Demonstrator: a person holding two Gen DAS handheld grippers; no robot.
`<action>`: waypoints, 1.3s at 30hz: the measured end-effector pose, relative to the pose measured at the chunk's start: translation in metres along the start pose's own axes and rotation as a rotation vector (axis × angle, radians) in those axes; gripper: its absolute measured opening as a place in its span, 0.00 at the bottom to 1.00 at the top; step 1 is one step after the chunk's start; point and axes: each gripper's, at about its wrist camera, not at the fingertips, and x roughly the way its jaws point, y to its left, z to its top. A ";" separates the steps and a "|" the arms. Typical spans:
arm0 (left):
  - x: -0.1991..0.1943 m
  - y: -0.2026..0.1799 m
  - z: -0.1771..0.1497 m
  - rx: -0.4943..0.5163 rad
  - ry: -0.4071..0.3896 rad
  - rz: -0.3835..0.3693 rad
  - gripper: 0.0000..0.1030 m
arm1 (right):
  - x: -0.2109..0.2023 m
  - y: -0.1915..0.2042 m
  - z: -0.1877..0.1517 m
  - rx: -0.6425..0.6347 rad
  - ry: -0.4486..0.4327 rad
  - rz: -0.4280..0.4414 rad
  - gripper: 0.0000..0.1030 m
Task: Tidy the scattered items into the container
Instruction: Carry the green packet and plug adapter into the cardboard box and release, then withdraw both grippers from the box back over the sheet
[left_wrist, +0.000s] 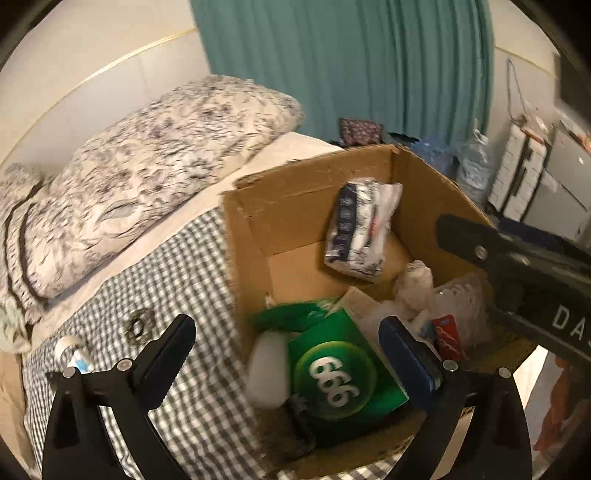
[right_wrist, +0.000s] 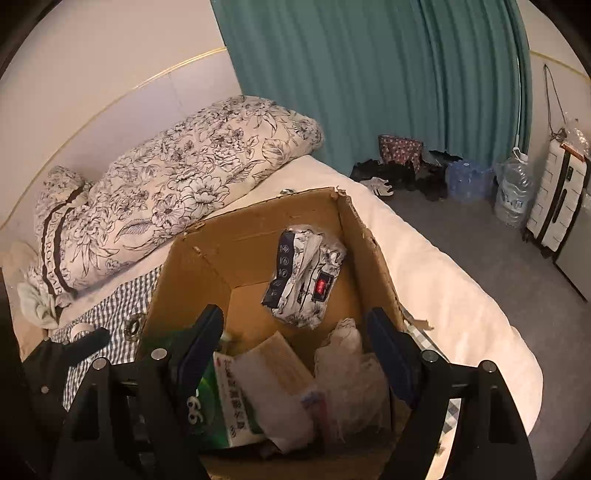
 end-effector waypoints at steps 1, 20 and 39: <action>-0.004 0.005 -0.002 -0.019 -0.002 0.017 0.99 | -0.003 0.002 -0.002 -0.007 -0.002 -0.003 0.77; -0.117 0.187 -0.150 -0.492 0.018 0.221 1.00 | -0.077 0.141 -0.098 -0.171 0.019 0.163 0.77; -0.137 0.255 -0.267 -0.608 0.069 0.259 1.00 | -0.089 0.236 -0.183 -0.224 0.061 0.248 0.77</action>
